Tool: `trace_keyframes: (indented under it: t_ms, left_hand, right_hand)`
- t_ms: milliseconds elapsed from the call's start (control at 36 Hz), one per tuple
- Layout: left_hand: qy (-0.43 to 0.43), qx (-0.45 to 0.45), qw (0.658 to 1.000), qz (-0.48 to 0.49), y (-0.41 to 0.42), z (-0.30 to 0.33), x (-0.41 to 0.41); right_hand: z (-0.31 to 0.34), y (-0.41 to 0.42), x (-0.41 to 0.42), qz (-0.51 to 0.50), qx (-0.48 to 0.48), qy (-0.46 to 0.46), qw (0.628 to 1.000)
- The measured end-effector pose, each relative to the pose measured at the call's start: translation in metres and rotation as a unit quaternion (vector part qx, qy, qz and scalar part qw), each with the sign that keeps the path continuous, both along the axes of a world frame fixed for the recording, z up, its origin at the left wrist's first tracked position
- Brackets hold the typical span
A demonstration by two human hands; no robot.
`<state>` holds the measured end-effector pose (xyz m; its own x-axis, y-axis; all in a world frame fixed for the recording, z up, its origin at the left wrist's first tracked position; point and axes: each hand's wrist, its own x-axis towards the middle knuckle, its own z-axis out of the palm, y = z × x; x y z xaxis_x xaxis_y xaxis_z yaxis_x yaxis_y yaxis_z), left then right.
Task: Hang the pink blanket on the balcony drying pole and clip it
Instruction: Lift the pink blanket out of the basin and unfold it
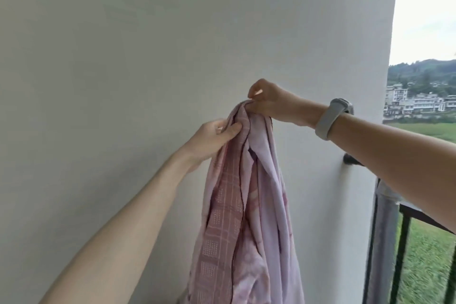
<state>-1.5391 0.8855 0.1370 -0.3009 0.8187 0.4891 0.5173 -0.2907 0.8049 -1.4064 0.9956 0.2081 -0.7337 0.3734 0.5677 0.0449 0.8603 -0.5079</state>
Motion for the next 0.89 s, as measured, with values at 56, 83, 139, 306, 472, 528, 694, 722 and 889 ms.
trace_keyframes:
  t_ms: [56,83,139,306,472,528,694,722,889]
  left_hand:
    - [-0.010,0.059,0.997,0.058,0.002,-0.006,-0.002]
    - [-0.020,0.087,0.993,0.078,0.000,-0.006,-0.005]
    - [-0.022,0.124,0.986,0.106,-0.005,-0.001,-0.007]
    - [0.066,0.182,0.953,0.233,-0.014,0.008,-0.001]
    - [0.000,0.213,0.939,0.272,-0.036,0.010,-0.018]
    - [0.004,0.208,0.938,0.276,-0.039,0.005,-0.018]
    - [-0.028,0.206,0.934,0.290,-0.048,-0.013,-0.023]
    - [-0.034,0.203,0.932,0.298,-0.053,-0.015,-0.025]
    - [-0.001,0.139,0.941,0.307,-0.085,-0.029,-0.057]
  right_hand:
    - [-0.009,-0.006,0.004,0.008,-0.007,0.007,1.000]
    - [-0.016,-0.006,0.007,0.020,-0.021,0.007,1.000]
    - [-0.038,-0.007,0.011,0.047,-0.058,-0.001,0.997]
    - [-0.109,-0.009,0.001,0.105,-0.177,-0.007,0.979]
    - [-0.165,-0.008,0.002,0.062,-0.218,-0.032,0.973]
    - [-0.177,-0.015,-0.001,0.094,-0.240,-0.061,0.964]
    - [-0.212,-0.038,-0.021,0.047,-0.197,-0.075,0.976]
    - [-0.211,-0.035,-0.022,0.037,-0.187,-0.063,0.980]
    - [-0.143,0.007,-0.012,-0.091,-0.077,0.057,0.991]
